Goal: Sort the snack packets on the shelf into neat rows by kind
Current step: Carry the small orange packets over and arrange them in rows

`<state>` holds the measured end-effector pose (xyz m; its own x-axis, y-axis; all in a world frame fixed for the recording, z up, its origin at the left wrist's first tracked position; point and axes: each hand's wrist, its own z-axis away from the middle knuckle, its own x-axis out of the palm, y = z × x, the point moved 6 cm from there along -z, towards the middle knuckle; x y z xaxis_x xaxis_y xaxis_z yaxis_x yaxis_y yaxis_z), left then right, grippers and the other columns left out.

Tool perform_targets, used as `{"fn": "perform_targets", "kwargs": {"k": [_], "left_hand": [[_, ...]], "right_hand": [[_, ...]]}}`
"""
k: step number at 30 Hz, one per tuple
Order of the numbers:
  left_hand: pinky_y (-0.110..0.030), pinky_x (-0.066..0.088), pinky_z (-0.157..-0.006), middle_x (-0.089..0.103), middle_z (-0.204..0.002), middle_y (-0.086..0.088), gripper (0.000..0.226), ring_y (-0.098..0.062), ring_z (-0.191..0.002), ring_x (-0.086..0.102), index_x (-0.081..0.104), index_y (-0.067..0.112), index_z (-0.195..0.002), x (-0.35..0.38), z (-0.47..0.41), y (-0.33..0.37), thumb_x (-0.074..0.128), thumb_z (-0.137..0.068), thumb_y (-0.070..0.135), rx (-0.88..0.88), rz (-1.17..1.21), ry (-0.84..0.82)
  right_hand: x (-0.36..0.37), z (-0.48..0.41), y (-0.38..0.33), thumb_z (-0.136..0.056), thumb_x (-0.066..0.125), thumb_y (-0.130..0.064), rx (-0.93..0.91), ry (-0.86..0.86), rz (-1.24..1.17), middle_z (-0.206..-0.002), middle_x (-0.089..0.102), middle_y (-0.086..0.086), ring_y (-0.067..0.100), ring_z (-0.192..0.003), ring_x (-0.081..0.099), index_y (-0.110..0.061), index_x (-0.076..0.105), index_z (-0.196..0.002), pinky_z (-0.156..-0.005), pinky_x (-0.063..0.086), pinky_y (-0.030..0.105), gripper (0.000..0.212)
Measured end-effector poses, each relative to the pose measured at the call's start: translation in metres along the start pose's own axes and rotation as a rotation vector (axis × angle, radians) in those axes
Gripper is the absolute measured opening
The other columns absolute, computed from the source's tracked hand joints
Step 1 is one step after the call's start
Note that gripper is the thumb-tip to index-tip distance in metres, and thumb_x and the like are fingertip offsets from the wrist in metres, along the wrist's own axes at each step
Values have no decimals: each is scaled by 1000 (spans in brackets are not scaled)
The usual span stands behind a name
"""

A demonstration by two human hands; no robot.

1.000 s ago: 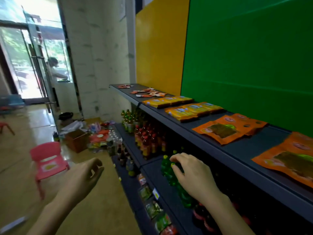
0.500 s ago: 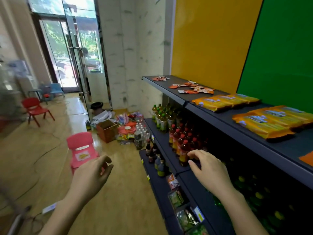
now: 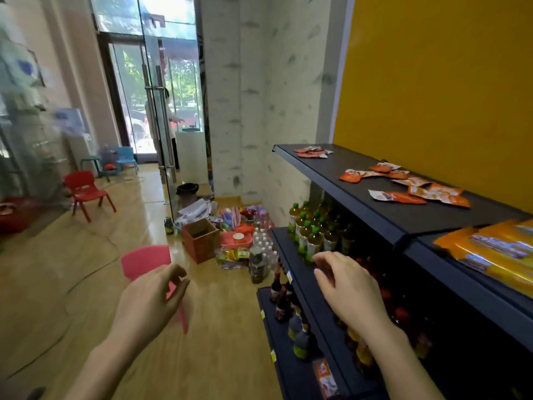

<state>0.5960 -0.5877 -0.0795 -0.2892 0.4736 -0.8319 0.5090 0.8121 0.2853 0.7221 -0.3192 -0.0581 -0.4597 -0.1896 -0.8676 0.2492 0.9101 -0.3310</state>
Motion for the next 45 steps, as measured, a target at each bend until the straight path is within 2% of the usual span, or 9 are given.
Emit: {"fn": "perform_targets", "kwargs": {"k": [6, 10, 15, 20, 23, 28, 32, 38, 45], "left_hand": [[-26, 44, -57, 67, -82, 11, 15, -10, -74, 61, 65, 27, -97, 45, -73, -20, 58, -87, 36, -55, 34, -58], [-12, 34, -53, 63, -81, 14, 18, -5, -74, 56, 62, 29, -100, 84, -126, -35, 53, -89, 39, -30, 66, -126], [-9, 32, -51, 56, -78, 16, 17, -3, -70, 53, 61, 29, -100, 133, -218, -47, 53, -89, 40, 90, 75, -181], [-21, 45, -59, 65, -84, 12, 20, -10, -78, 62, 64, 24, -100, 164, -331, -56, 57, -87, 38, 236, 126, -139], [-25, 50, -58, 69, -84, 8, 23, -11, -73, 64, 65, 24, -97, 178, -393, -45, 53, -88, 42, 372, 158, -109], [-22, 38, -54, 69, -80, 5, 16, -14, -69, 63, 66, 21, -91, 196, -464, 7, 57, -88, 34, 571, 272, -90], [-20, 40, -57, 61, -79, 11, 17, -7, -67, 55, 64, 22, -97, 219, -500, 64, 55, -89, 34, 674, 401, -131], [-30, 50, -63, 62, -80, 11, 14, -12, -74, 60, 61, 26, -95, 256, -519, 151, 54, -88, 36, 800, 551, -196], [-32, 49, -73, 61, -85, 14, 14, -14, -87, 61, 60, 28, -96, 274, -514, 260, 53, -88, 38, 987, 707, -261]], "right_hand": [[39, -88, -5, -98, 37, -30, 8, -36, -31, -121, 58, -13, 8, -112, 54, -33, 50, -122, -87, 44, 24, 28], [64, -143, -5, -98, 37, -31, 22, -42, -3, -122, 58, -15, 7, -113, 53, -33, 50, -122, -89, 43, 24, 28], [92, -214, 0, -98, 38, -31, 80, -2, 51, -122, 56, -16, 5, -115, 51, -33, 51, -121, -88, 40, 22, 27], [101, -294, 2, -97, 39, -31, 192, 73, 92, -121, 57, -15, 7, -113, 52, -32, 53, -120, -85, 41, 23, 26], [95, -335, 8, -97, 40, -30, 259, 137, 100, -121, 58, -16, 7, -113, 52, -31, 54, -119, -83, 40, 23, 26], [74, -373, 36, -96, 43, -25, 397, 226, 114, -119, 60, -14, 10, -112, 53, -30, 57, -116, -84, 44, 28, 25], [51, -380, 67, -96, 44, -23, 496, 291, 198, -119, 60, -9, 13, -112, 54, -26, 57, -118, -86, 45, 30, 26], [25, -368, 119, -94, 47, -24, 679, 354, 279, -119, 63, -12, 17, -111, 57, -31, 59, -113, -87, 48, 36, 23], [-27, -346, 186, -93, 47, -15, 892, 360, 453, -123, 63, 4, 27, -114, 56, -20, 62, -115, -91, 46, 37, 27]]}}
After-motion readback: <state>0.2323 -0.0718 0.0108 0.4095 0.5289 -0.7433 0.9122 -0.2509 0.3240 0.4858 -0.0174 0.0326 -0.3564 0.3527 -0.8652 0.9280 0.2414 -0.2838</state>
